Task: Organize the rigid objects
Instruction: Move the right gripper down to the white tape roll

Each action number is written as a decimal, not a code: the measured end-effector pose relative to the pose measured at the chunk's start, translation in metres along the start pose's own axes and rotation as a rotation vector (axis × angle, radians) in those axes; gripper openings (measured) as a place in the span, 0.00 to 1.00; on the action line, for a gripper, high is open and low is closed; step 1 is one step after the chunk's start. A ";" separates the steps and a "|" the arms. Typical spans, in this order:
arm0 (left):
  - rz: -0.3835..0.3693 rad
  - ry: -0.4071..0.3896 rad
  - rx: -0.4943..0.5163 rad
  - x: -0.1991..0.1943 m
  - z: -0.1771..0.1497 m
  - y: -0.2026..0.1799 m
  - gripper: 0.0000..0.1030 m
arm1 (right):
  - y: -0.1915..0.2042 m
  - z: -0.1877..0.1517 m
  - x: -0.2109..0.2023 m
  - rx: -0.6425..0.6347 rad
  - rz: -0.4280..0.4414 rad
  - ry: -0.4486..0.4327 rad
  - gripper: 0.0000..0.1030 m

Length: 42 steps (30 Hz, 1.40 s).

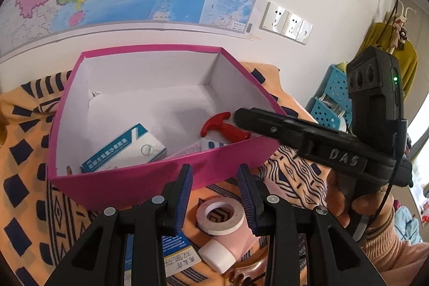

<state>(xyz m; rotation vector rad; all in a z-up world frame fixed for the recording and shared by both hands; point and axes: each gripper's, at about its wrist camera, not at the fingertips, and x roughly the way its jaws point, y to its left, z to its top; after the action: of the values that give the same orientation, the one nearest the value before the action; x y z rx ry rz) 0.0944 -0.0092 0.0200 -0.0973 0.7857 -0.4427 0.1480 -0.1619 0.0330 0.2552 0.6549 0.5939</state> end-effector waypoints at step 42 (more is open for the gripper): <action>-0.060 0.211 -0.021 0.036 -0.058 0.003 0.35 | -0.009 -0.065 0.045 -0.026 0.018 0.378 0.36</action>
<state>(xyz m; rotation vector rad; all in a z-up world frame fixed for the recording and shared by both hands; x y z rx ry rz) 0.0770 -0.0176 -0.0460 -0.0953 0.9968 -0.5071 0.1393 -0.1402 -0.0430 0.1245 1.0092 0.6740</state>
